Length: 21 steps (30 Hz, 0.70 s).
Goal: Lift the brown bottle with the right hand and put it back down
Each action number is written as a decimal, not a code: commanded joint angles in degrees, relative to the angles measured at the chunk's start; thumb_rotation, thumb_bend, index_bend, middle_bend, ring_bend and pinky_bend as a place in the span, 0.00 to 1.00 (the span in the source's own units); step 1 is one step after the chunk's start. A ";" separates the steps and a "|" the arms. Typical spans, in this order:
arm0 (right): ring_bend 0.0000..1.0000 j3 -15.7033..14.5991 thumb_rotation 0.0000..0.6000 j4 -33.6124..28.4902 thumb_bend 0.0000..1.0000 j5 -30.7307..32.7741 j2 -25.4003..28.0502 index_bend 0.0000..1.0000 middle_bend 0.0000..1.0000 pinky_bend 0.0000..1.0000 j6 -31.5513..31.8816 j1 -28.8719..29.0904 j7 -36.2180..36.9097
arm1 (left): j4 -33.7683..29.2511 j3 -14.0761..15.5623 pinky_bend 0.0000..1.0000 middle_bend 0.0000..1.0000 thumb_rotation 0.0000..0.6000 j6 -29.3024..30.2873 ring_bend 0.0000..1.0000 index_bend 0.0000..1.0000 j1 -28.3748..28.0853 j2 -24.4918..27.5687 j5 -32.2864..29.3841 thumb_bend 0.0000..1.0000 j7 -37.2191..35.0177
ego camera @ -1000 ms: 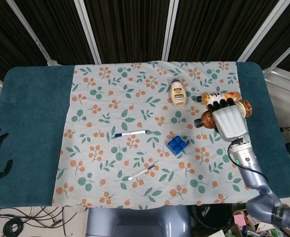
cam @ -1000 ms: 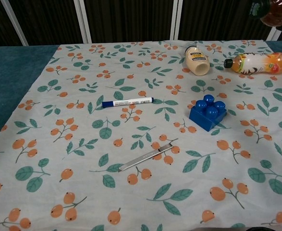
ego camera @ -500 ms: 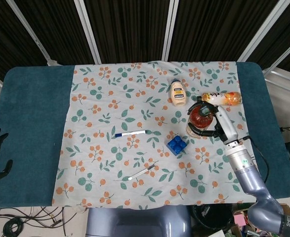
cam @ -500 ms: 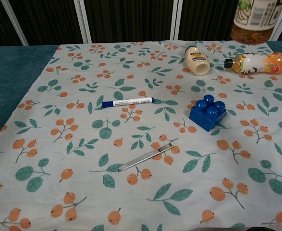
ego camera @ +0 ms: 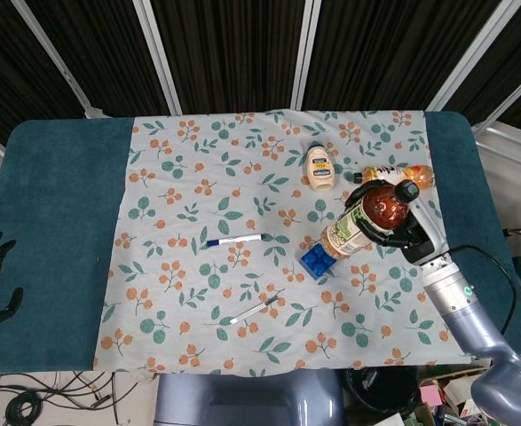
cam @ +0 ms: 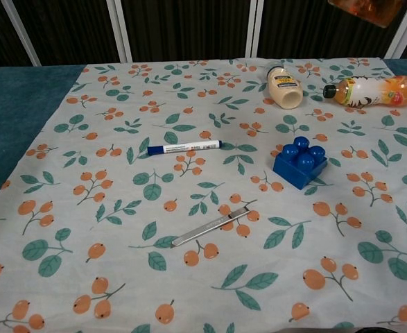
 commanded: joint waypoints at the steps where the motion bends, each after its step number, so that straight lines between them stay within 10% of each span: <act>1: 0.57 -5.31 1.00 5.28 0.46 -4.41 -3.73 0.46 0.48 0.62 6.39 -0.53 -19.56 | -0.05 -0.05 0.07 0.01 1.00 0.04 0.01 0.12 0.00 0.02 -0.04 0.39 -0.02; 21: 0.57 -15.48 1.00 19.94 0.46 1.75 -14.96 0.46 0.48 0.62 12.12 -0.12 -27.56 | -0.05 -0.02 0.09 0.01 1.00 -0.01 0.01 0.12 0.00 -0.09 -0.14 0.39 0.37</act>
